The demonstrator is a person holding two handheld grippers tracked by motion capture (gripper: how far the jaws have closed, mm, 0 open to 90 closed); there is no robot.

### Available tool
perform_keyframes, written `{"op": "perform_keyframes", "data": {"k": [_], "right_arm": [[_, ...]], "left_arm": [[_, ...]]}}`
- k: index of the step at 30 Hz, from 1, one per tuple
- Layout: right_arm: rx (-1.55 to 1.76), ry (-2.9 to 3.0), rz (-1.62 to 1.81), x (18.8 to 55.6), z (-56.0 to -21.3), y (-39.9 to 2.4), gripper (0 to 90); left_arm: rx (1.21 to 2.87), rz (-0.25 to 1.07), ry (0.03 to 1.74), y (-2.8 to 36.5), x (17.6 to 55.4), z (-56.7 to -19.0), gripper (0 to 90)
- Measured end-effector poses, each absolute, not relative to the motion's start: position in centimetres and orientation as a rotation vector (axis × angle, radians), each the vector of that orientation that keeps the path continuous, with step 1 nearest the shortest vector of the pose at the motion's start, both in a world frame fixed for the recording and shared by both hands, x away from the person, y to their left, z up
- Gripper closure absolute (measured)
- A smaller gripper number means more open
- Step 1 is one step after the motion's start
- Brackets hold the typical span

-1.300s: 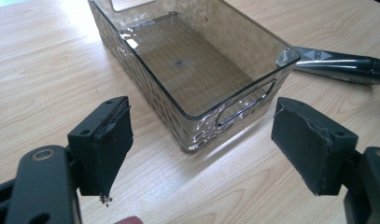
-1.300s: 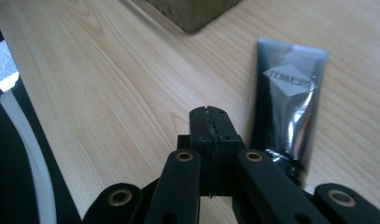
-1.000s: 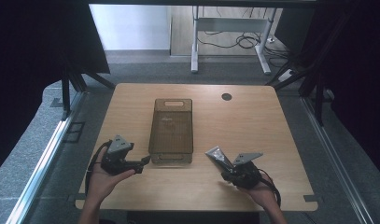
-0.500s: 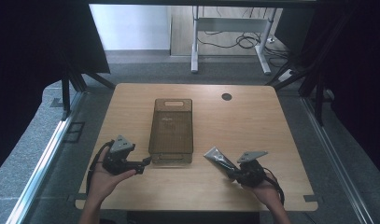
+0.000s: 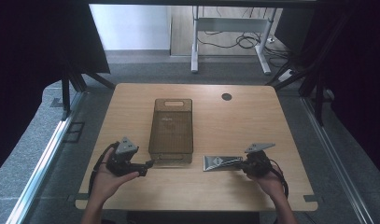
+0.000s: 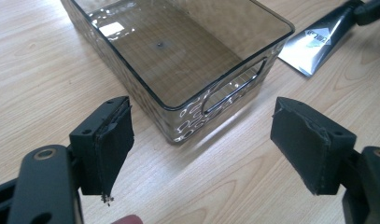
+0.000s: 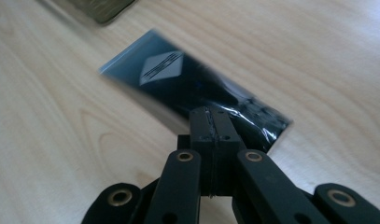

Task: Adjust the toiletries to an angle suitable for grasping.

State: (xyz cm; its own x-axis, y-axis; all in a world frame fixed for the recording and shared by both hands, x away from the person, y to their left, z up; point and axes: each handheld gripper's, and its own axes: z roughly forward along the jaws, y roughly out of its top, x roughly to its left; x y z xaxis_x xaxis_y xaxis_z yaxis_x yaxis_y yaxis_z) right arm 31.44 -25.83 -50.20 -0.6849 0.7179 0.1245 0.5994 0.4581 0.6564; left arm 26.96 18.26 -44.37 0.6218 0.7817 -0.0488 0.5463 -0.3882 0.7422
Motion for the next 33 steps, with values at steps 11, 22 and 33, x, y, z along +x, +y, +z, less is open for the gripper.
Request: {"op": "perform_keyframes", "data": {"k": [11,22,33], "right_arm": [[1.16,2.458,1.045,31.8,-48.7,-25.8,89.9],[1.053,2.53,1.018,32.4,-48.1,-20.7,89.9],[0.968,2.582,0.931,34.3,-49.1,-16.8,89.9]], "left_arm": [[2.101,0.358,1.033,18.2,27.0,-45.0,22.8],[2.086,0.338,0.968,18.4,26.4,-44.5,23.0],[2.085,0.333,0.995,18.7,26.7,-44.6,22.9]]}}
